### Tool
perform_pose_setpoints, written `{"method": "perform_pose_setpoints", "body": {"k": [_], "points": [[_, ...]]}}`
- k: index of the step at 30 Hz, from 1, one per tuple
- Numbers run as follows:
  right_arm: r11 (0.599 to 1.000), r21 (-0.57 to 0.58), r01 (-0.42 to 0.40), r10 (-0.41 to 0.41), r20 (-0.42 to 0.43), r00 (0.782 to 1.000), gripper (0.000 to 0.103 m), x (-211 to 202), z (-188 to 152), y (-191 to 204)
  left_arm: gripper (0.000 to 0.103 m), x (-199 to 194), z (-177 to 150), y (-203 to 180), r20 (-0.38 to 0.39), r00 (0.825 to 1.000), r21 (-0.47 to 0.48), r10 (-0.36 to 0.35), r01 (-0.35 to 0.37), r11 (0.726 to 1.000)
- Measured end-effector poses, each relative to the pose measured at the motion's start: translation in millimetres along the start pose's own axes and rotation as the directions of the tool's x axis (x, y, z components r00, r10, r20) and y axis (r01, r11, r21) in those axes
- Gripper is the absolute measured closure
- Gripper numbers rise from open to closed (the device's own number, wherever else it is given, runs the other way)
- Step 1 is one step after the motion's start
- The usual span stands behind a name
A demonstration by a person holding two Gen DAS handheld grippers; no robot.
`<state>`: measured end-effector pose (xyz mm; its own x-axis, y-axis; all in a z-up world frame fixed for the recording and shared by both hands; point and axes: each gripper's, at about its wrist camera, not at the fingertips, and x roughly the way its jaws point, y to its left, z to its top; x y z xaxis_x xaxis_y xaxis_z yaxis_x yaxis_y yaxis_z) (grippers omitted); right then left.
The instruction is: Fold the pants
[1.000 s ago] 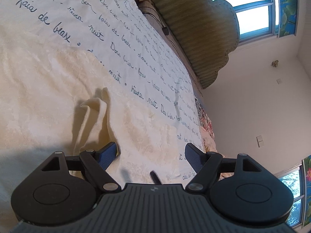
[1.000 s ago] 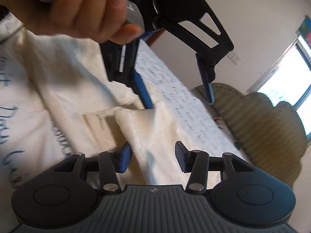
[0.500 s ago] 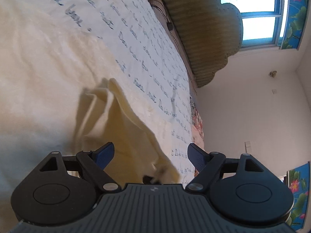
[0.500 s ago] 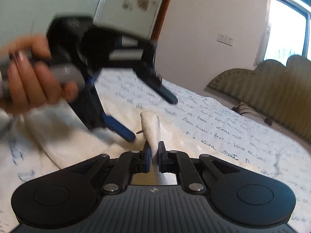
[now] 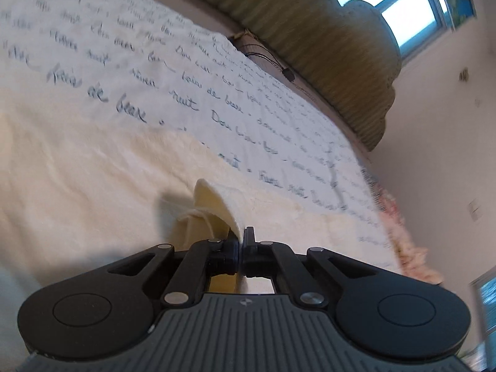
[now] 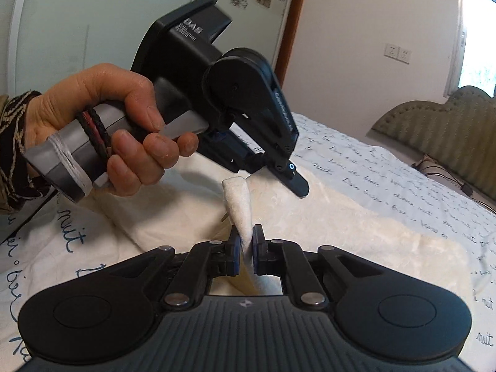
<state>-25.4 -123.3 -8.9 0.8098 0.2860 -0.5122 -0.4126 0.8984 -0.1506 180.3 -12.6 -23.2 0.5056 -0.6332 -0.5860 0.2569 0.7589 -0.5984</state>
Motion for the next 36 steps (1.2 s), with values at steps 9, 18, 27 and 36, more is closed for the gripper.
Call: {"method": "perform_pose_setpoints", "body": {"k": [9, 18, 27, 36], "points": [[0.992, -0.009, -0.125, 0.123, -0.111, 0.986, 0.088, -15.2, 0.0, -17.4, 0.095, 15.8, -15.0, 4.6, -0.035, 0.995, 0.101, 0.094, -0.09, 0.991], [0.929, 0.299, 0.22, -0.167, -0.191, 0.967, 0.089, -8.3, -12.0, -173.0, 0.085, 17.7, -20.3, -2.3, -0.007, 0.992, 0.146, 0.126, -0.123, 0.982], [0.899, 0.368, 0.236, -0.181, -0.177, 0.967, 0.087, -13.0, -21.8, -190.2, 0.084, 20.9, -22.9, -5.6, 0.004, 0.991, 0.173, 0.137, -0.136, 0.976], [0.902, 0.266, 0.34, -0.27, -0.265, 0.926, 0.075, 23.0, -20.4, -190.3, 0.075, -4.5, -20.2, -13.4, 0.069, 0.979, 0.178, 0.191, -0.2, 0.964]]}}
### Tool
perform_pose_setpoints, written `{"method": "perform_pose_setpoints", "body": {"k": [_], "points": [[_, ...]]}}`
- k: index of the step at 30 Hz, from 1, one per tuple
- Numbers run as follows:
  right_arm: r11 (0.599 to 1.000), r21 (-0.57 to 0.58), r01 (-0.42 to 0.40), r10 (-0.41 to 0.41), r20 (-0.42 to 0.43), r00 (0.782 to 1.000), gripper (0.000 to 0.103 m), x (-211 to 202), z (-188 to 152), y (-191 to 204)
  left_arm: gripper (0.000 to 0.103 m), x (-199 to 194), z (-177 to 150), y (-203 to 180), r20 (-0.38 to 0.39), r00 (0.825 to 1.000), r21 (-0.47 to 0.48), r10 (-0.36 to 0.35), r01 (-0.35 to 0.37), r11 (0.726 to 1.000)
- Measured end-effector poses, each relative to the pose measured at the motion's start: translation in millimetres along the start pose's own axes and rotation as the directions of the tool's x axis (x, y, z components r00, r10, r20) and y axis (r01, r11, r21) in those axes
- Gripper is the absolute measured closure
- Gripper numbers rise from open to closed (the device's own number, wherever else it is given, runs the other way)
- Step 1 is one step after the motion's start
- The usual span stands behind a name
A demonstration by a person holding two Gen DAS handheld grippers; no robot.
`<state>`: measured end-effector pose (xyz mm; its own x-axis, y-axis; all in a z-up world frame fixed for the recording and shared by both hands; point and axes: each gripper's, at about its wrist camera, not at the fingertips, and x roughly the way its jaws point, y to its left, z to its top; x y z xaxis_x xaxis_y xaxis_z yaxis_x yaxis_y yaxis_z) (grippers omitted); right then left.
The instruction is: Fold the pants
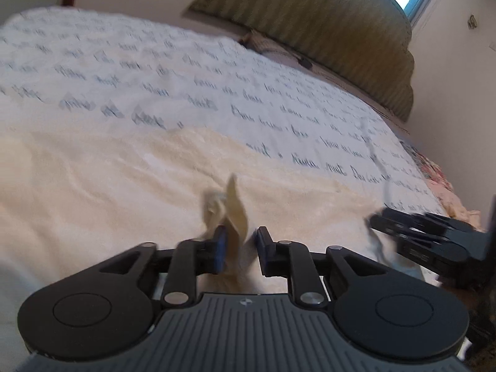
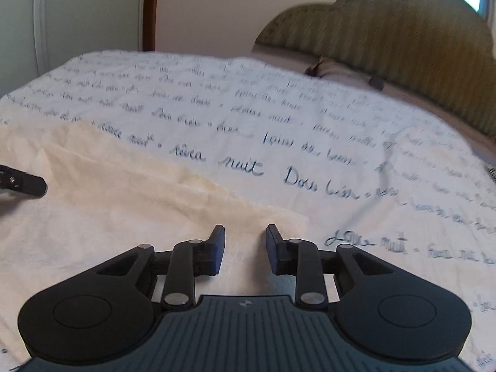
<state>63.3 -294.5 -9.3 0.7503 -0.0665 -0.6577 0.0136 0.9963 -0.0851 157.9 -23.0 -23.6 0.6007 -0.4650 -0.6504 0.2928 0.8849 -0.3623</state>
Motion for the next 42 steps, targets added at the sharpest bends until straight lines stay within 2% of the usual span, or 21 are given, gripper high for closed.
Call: {"method": "perform_pose_setpoints", "body": {"k": [1, 3, 5, 7, 8, 10, 13, 16, 19, 21, 22, 25, 26, 27, 29, 32, 35, 37, 39, 41, 42], "points": [[1.0, 0.008, -0.002, 0.002, 0.025, 1.0, 0.075, -14.5, -4.9, 0.2, 0.075, -7.7, 1.3, -2.0, 0.029, 0.999, 0.019, 0.03, -0.031, 0.999], [1.0, 0.018, -0.017, 0.015, 0.059, 0.998, 0.075, -39.1, -15.8, 3.1, 0.075, -21.9, 4.8, -8.4, 0.085, 0.996, 0.055, 0.026, -0.03, 0.998], [0.999, 0.021, -0.03, 0.029, 0.075, 0.997, 0.075, -62.1, -29.3, 9.8, 0.074, -30.1, 9.8, -16.6, 0.1, 0.994, 0.058, -0.042, 0.037, 0.998], [0.999, 0.019, -0.043, 0.042, 0.07, 0.997, 0.075, -75.5, -42.4, 16.2, 0.068, -29.4, 12.7, -29.6, 0.095, 0.988, 0.083, -0.118, 0.11, 0.99], [0.999, 0.018, -0.046, 0.046, 0.048, 0.998, 0.075, -76.8, -49.3, 18.5, 0.06, -25.3, 12.2, -37.5, 0.09, 0.988, 0.102, -0.128, 0.119, 0.988], [1.0, 0.009, -0.026, 0.026, -0.002, 1.0, 0.075, -69.4, -67.2, 20.5, 0.058, -8.7, 8.8, -50.1, 0.065, 0.993, 0.151, -0.099, 0.088, 0.985], [0.995, 0.097, -0.019, 0.018, 0.013, 1.0, 0.075, -77.5, -74.5, 14.5, 0.06, 20.4, 2.6, -51.3, 0.006, 1.0, 0.159, -0.024, 0.023, 0.987], [0.997, 0.078, -0.029, 0.023, 0.071, 0.997, 0.074, -97.8, -68.7, 22.3, 0.059, 18.2, -1.9, -49.0, 0.029, 0.999, 0.165, -0.032, 0.026, 0.986], [0.995, 0.078, -0.064, 0.063, 0.012, 0.998, 0.074, -81.3, -76.6, 26.0, 0.056, 17.4, -5.0, -52.9, 0.038, 0.999, 0.216, 0.013, -0.021, 0.976], [0.994, 0.098, -0.056, 0.053, 0.027, 0.998, 0.074, -74.6, -83.6, 28.2, 0.055, 15.3, -6.7, -51.4, 0.033, 0.999, 0.219, 0.023, -0.029, 0.975], [0.993, 0.114, -0.044, 0.041, 0.027, 0.999, 0.074, -76.0, -82.6, 29.8, 0.053, 11.2, -7.9, -50.7, 0.037, 0.999, 0.219, 0.027, -0.034, 0.975], [0.992, 0.129, -0.008, 0.0, 0.055, 0.998, 0.073, -86.9, -74.3, 39.4, 0.032, -10.4, -12.7, -43.3, 0.08, 0.995, 0.204, 0.052, -0.067, 0.977], [0.993, 0.119, -0.021, 0.012, 0.076, 0.997, 0.073, -91.7, -69.9, 45.1, 0.025, -20.3, -15.8, -38.6, 0.109, 0.992, 0.191, 0.065, -0.085, 0.978], [0.993, 0.107, -0.043, 0.033, 0.092, 0.995, 0.073, -95.4, -65.2, 50.9, 0.022, -29.6, -19.2, -33.2, 0.136, 0.987, 0.176, 0.085, -0.109, 0.978], [0.992, 0.067, -0.105, 0.096, 0.115, 0.989, 0.073, -98.8, -52.3, 68.6, 0.022, -46.2, -25.3, -21.2, 0.17, 0.976, 0.147, 0.138, -0.164, 0.975], [0.982, 0.008, -0.186, 0.184, 0.125, 0.975, 0.073, -91.0, -36.6, 99.0, 0.022, -63.7, -31.4, -2.1, 0.179, 0.961, 0.13, 0.213, -0.237, 0.963], [0.967, -0.041, -0.252, 0.255, 0.112, 0.96, 0.072, -78.6, -28.5, 129.8, 0.021, -79.8, -35.2, 13.4, 0.198, 0.93, 0.147, 0.31, -0.341, 0.928], [0.956, -0.066, -0.285, 0.29, 0.079, 0.954, 0.072, -67.8, -28.8, 148.9, 0.016, -85.2, -38.9, 21.3, 0.215, 0.906, 0.171, 0.364, -0.402, 0.9], [0.959, -0.093, -0.267, 0.274, 0.065, 0.96, 0.07, -59.0, -34.4, 161.7, 0.014, -87.9, -42.1, 30.4, 0.223, 0.88, 0.186, 0.42, -0.461, 0.868], [0.963, -0.065, -0.262, 0.266, 0.075, 0.961, 0.063, -58.9, -36.6, 159.9, 0.014, -88.0, -44.9, 38.8, 0.208, 0.867, 0.185, 0.452, -0.489, 0.853], [0.963, -0.041, -0.266, 0.268, 0.07, 0.961, 0.06, -59.8, -35.1, 156.3, 0.014, -88.4, -46.0, 42.9, 0.199, 0.867, 0.179, 0.457, -0.49, 0.853]]}}
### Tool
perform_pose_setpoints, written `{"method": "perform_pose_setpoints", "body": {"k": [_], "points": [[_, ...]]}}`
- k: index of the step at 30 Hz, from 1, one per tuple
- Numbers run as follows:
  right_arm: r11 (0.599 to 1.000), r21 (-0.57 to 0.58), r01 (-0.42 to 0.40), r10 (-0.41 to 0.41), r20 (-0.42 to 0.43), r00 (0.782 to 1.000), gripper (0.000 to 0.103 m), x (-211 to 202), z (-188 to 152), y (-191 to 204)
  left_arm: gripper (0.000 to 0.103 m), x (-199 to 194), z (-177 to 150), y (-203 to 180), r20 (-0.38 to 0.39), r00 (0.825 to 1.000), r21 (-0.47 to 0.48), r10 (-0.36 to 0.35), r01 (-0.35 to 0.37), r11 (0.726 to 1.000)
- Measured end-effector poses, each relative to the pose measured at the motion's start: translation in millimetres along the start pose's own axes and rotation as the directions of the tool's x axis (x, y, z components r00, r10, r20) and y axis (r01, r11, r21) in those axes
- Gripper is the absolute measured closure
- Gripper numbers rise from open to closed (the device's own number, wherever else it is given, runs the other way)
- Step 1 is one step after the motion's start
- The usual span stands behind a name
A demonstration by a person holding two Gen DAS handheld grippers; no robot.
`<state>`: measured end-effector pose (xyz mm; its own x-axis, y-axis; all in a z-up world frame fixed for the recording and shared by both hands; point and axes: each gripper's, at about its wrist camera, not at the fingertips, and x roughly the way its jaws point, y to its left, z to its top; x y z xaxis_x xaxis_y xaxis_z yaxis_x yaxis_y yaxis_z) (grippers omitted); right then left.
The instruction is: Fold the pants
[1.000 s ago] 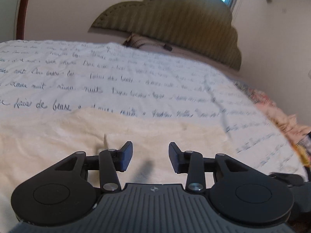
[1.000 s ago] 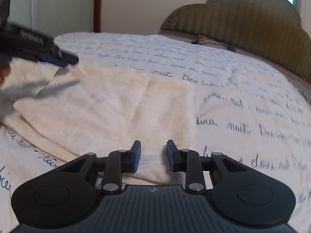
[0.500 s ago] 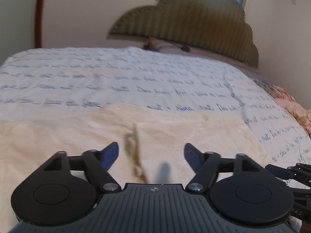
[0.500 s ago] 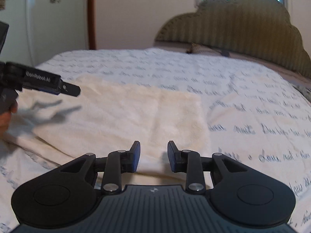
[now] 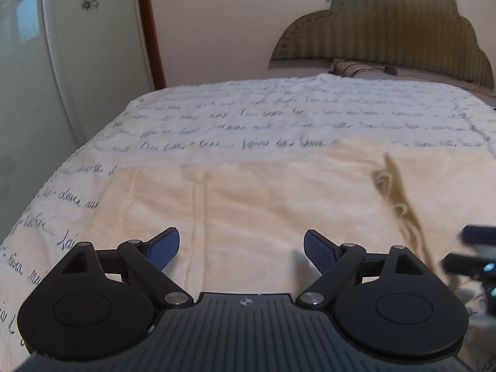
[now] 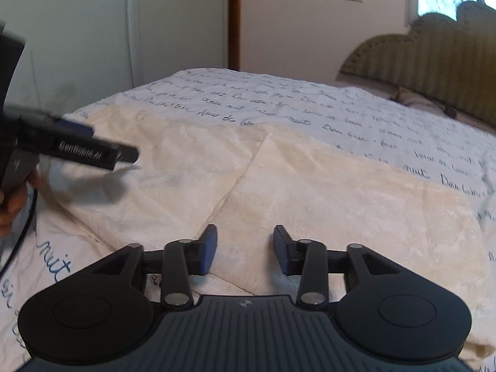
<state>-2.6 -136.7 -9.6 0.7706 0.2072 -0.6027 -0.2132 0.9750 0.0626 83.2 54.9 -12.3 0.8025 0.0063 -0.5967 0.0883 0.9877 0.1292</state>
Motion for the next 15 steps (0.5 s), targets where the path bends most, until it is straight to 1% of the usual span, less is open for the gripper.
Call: {"method": "perform_pose_setpoints", "body": {"k": [2, 4, 6, 8, 9, 10, 15], "points": [[1.0, 0.029, 0.01, -0.01, 0.01, 1.0, 0.06, -7.7, 2.9, -2.3, 0.014, 2.3, -3.4, 7.2, -0.012, 1.0, -0.019, -0.009, 0.008, 1.0], [1.0, 0.015, 0.026, -0.026, 0.02, 0.999, 0.06, -12.2, 5.4, 0.4, 0.013, 3.0, -6.5, 10.2, -0.013, 1.0, -0.033, -0.016, 0.016, 0.999], [0.999, -0.006, 0.031, -0.031, -0.001, 1.0, 0.059, -8.6, 4.0, 5.0, 0.012, 3.4, -8.1, 12.3, -0.015, 1.0, -0.039, -0.02, 0.019, 0.999], [0.999, -0.017, 0.038, -0.038, -0.02, 0.999, 0.052, -2.4, -1.2, 8.5, 0.011, 2.1, -9.8, 12.7, -0.014, 1.0, -0.036, -0.022, 0.022, 0.999], [0.999, -0.017, 0.041, -0.041, -0.023, 0.999, 0.044, -0.8, -3.4, 9.5, 0.01, 1.0, -11.5, 12.4, -0.011, 1.0, -0.034, -0.023, 0.022, 0.999], [0.998, -0.023, 0.053, -0.053, -0.021, 0.998, 0.04, -0.1, -5.6, 11.0, 0.01, 1.6, -11.7, 12.7, -0.009, 1.0, -0.034, -0.022, 0.021, 0.999], [0.994, -0.049, 0.096, -0.097, -0.004, 0.995, 0.039, -4.1, -3.4, 19.2, 0.008, 1.7, -15.0, 17.0, -0.004, 1.0, -0.048, -0.025, 0.024, 0.999]]}}
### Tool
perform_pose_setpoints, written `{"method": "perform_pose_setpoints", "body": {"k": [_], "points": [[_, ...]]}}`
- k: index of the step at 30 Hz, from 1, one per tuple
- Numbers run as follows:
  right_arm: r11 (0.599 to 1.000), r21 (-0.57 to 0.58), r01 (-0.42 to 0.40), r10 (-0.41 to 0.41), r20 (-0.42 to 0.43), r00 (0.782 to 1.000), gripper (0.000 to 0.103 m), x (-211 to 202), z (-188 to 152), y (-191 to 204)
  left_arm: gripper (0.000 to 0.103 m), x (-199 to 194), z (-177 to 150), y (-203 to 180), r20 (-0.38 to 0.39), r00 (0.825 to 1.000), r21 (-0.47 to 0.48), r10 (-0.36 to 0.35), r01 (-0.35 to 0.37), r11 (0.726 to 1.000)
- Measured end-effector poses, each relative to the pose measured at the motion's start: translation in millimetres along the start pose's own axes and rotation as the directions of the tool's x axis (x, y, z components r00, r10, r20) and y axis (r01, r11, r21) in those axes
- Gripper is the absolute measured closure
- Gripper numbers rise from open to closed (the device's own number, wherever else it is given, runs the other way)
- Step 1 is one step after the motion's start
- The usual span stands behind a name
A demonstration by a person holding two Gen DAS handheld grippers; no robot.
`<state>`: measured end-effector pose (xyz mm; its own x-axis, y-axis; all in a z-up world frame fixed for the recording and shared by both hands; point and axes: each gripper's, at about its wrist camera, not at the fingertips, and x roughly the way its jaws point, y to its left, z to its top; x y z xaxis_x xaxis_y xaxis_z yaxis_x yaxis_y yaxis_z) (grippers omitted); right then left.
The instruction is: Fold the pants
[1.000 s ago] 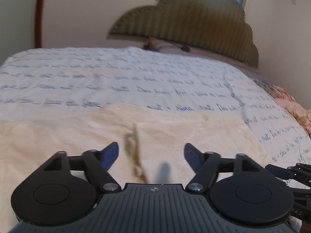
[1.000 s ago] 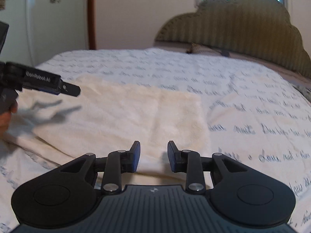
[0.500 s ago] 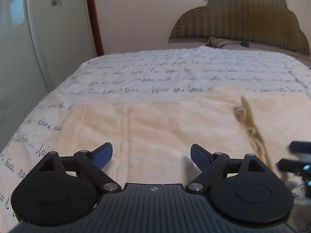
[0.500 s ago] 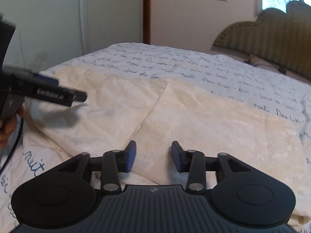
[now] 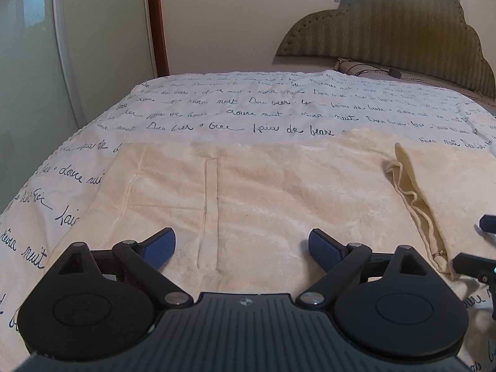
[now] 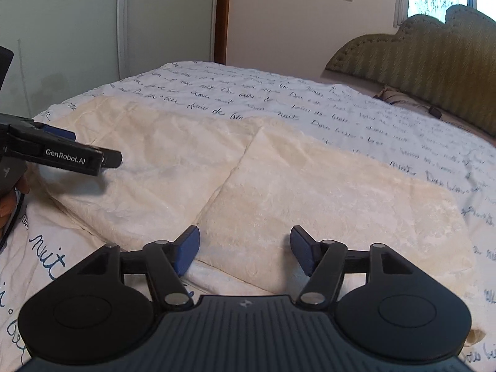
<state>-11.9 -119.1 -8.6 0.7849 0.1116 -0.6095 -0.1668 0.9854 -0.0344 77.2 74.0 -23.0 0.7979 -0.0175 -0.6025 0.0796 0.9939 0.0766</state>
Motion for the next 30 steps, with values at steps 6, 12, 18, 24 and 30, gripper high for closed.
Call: {"method": "perform_pose_setpoints", "body": {"k": [6, 12, 18, 24, 30], "points": [[0.986, -0.165, -0.03, 0.044, 0.079, 0.996, 0.038, -17.0, 17.8, 46.4, 0.008, -13.0, 0.4, 22.4, 0.022, 0.994, -0.019, 0.11, -0.109, 0.994], [0.943, -0.276, -0.188, 0.217, 0.081, 0.973, 0.033, -7.0, 26.0, 105.3, 0.004, -32.6, 6.9, 63.8, -0.002, 0.94, -0.014, 0.34, -0.34, 0.94], [0.873, -0.467, -0.142, 0.178, 0.034, 0.983, 0.033, 15.0, 18.1, 150.0, 0.004, -50.6, 5.6, 128.5, -0.099, 0.931, -0.182, 0.352, -0.365, 0.913], [0.807, -0.589, -0.05, 0.125, 0.087, 0.988, 0.033, 31.3, 16.4, 182.0, 0.005, -55.5, 0.7, 164.8, -0.163, 0.978, -0.377, 0.131, -0.185, 0.908], [0.675, -0.733, 0.086, 0.106, 0.211, 0.972, 0.034, 46.1, 14.0, 222.5, 0.005, -39.6, -7.9, 169.7, -0.164, 0.98, -0.511, -0.114, 0.014, 0.86]]}}
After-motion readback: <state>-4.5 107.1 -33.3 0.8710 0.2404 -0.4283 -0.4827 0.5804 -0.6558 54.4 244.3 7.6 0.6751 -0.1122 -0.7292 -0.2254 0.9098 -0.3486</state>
